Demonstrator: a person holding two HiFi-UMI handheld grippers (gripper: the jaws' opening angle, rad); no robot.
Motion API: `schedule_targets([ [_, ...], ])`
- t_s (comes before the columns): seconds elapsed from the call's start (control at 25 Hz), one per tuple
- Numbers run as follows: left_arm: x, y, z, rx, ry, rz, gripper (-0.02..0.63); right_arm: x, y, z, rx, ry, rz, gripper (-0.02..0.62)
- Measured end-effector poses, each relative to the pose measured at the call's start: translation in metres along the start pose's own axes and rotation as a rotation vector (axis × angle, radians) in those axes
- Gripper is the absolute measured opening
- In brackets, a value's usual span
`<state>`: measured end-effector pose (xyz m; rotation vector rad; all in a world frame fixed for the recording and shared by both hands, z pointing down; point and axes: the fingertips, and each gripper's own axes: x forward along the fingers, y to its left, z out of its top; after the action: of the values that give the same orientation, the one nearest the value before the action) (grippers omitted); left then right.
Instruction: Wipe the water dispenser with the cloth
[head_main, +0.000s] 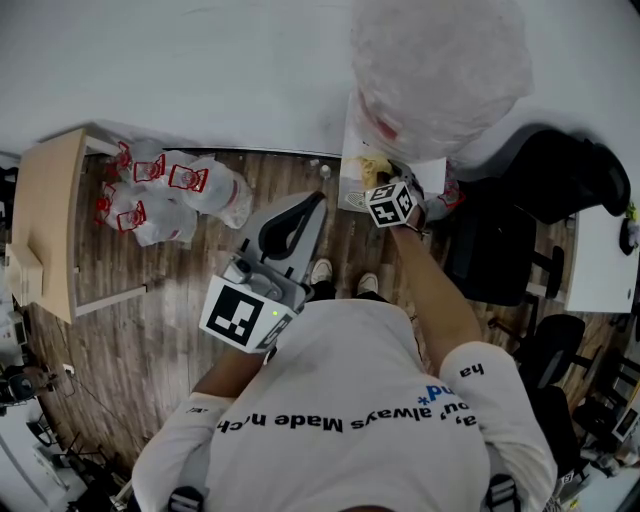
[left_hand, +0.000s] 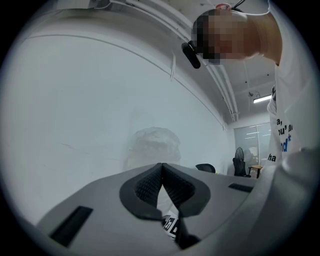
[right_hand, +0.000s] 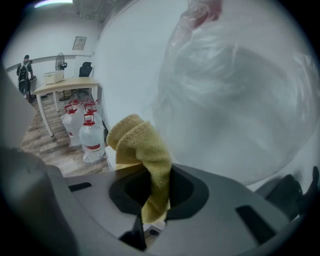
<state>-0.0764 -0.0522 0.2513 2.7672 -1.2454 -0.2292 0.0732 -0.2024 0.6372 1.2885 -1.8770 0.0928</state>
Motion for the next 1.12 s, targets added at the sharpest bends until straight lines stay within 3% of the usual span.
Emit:
schedule_targets([
  [1.12, 0.009, -0.01, 0.0, 0.007, 0.007, -0.016, 0.018, 0.006, 0.007, -0.025, -0.04, 0.021, 0.048, 0.055],
])
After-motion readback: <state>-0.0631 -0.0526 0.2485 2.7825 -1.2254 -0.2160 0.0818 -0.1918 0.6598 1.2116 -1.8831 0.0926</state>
